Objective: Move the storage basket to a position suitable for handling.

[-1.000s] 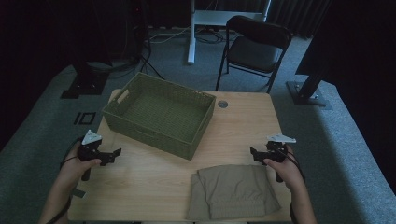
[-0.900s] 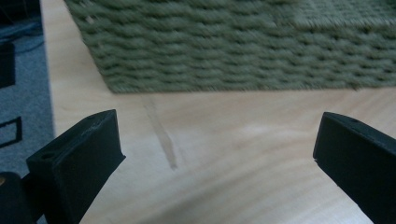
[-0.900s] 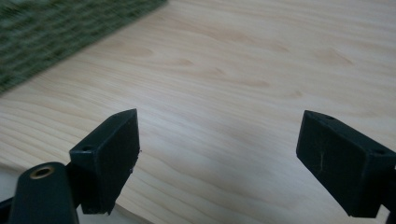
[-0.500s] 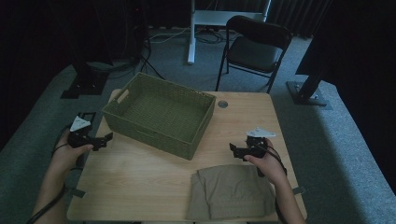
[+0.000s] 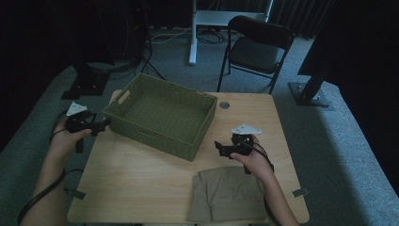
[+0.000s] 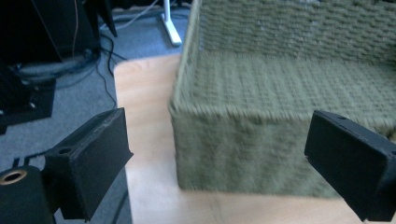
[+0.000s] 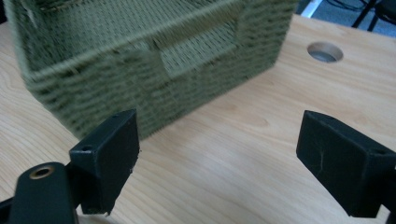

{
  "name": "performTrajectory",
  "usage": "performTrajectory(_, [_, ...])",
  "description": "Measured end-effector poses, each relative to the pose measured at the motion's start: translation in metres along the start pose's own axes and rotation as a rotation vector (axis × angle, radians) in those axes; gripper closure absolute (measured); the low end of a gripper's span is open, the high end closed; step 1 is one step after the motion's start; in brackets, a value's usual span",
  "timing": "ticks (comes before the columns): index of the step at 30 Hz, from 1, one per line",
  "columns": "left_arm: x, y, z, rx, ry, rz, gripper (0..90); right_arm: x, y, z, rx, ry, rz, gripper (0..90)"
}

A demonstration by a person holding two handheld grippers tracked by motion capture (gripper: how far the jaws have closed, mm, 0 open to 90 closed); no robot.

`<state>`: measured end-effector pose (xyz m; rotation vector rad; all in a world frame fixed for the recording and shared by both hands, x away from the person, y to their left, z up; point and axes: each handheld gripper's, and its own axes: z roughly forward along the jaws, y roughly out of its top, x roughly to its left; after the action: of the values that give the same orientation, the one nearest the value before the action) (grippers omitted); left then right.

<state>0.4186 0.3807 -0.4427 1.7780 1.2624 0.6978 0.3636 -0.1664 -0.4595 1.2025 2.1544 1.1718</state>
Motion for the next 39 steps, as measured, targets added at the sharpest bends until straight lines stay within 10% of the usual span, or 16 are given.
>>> performTrajectory(19, [0.024, 0.018, 0.065, 0.062, 0.078, -0.013, 30.5, 0.038, 0.039, 0.023, -0.074, 0.012, 0.033, 21.4])
performTrajectory(29, [0.025, 0.009, 0.071, 0.035, 0.063, -0.097, 53.8, 0.057, 0.035, 0.045, -0.031, 0.001, 0.041, 26.0])
performTrajectory(39, [0.011, 0.013, 0.074, 0.063, 0.092, -0.081, 81.6, 0.066, 0.031, 0.051, 0.024, 0.021, 0.101, 37.1])
